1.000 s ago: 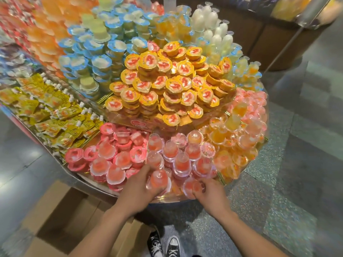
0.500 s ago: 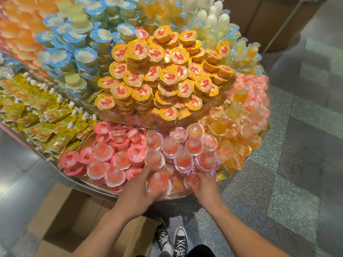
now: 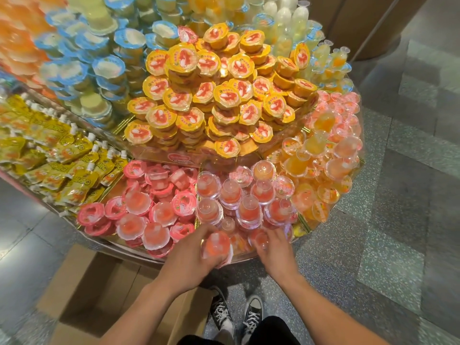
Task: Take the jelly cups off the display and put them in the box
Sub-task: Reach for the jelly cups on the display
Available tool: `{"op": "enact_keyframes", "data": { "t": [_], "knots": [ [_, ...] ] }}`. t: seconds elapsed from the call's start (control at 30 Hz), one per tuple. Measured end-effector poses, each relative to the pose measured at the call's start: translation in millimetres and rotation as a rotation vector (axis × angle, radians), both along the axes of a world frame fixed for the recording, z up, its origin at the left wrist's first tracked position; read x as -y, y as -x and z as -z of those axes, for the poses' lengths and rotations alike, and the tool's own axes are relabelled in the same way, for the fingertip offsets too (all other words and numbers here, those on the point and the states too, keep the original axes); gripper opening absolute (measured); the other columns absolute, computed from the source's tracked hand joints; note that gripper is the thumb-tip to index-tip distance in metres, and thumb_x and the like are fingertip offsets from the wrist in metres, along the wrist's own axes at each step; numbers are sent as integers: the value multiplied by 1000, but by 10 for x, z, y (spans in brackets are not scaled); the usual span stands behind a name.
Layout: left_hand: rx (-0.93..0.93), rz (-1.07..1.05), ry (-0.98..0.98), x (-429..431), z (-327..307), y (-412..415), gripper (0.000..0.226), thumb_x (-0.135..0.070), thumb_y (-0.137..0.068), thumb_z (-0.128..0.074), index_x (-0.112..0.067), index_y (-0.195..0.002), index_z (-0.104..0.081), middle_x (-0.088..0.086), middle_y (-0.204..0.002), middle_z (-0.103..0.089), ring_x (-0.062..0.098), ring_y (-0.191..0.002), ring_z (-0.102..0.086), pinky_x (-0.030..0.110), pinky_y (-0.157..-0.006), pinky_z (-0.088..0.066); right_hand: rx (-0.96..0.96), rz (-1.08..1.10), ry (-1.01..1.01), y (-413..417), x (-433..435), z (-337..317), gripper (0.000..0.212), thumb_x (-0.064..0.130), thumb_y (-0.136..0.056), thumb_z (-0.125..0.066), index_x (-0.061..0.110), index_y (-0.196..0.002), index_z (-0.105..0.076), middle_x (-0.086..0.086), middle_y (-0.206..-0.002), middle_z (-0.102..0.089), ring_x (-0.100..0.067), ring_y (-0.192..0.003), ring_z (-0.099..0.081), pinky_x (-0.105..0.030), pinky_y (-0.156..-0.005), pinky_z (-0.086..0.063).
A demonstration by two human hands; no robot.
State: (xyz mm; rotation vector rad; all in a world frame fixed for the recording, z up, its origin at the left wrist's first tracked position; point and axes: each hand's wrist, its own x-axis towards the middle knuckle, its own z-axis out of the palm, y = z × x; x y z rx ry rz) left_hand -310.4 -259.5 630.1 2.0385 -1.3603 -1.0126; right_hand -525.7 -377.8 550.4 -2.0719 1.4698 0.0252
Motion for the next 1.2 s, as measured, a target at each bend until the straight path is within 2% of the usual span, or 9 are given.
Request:
{"op": "enact_keyframes", "data": {
  "t": [0.17, 0.33, 0.47, 0.57, 0.73, 0.9, 1.2],
  "knots": [
    [-10, 26, 2, 44, -8, 4, 51, -56, -73, -70, -44, -117, -50, -23, -111, -64, 1, -100, -61, 33, -83, -52, -21, 10, -31, 2, 31, -24, 56, 43, -100, -55, 19, -149, -43, -2, -142, -48, -15, -123, -56, -30, -110, -41],
    [-1, 45, -2, 125, -9, 5, 54, -63, -70, -65, -44, -119, -49, -21, -113, -65, 3, -101, -62, 31, -82, -51, -48, -12, -106, 33, 43, -17, 58, 38, -93, -67, 19, -144, -46, -1, -143, -43, -13, -118, -58, -31, -111, -42],
    [-3, 18, -10, 142, 7, 35, 53, -50, -74, -75, -42, -119, -50, -19, -115, -65, 4, -107, -61, 34, -86, -51, -41, -21, -135, 83, 60, -18, 59, 45, -89, -70, 23, -140, -48, 3, -147, -39, -16, -126, -54, -34, -111, -40],
    [-4, 13, -20, 141, 22, 53, 52, -50, -75, -76, -43, -119, -49, -20, -114, -65, 4, -106, -61, 35, -87, -51, -61, -38, -154, 84, 90, -7, 62, 48, -87, -71, 23, -138, -48, 3, -144, -41, -18, -126, -55, -37, -111, -43],
    [3, -16, -20, 158, 41, 72, 50, -43, -78, -80, -39, -120, -52, -21, -115, -65, 1, -106, -60, 25, -85, -48, -78, -75, -195, 24, 84, -5, 64, 44, -89, -71, 18, -142, -46, -1, -141, -40, -18, -120, -57, -32, -109, -42],
    [11, -26, -20, 159, 45, 78, 49, -41, -78, -81, -43, -117, -51, -23, -115, -63, -1, -107, -59, 22, -83, -47, -48, -89, -206, 0, 61, 26, 63, 42, -90, -71, 19, -143, -47, -2, -145, -42, -16, -124, -55, -29, -111, -38],
    [11, -53, -41, 186, 81, 165, 52, -45, -78, -80, -42, -120, -50, -18, -116, -65, 3, -108, -60, 31, -87, -51, -38, -132, -235, 28, 134, -22, 70, 46, -85, -73, 18, -143, -45, -2, -150, -43, -15, -135, -47, -30, -113, -35]
  ]
}}
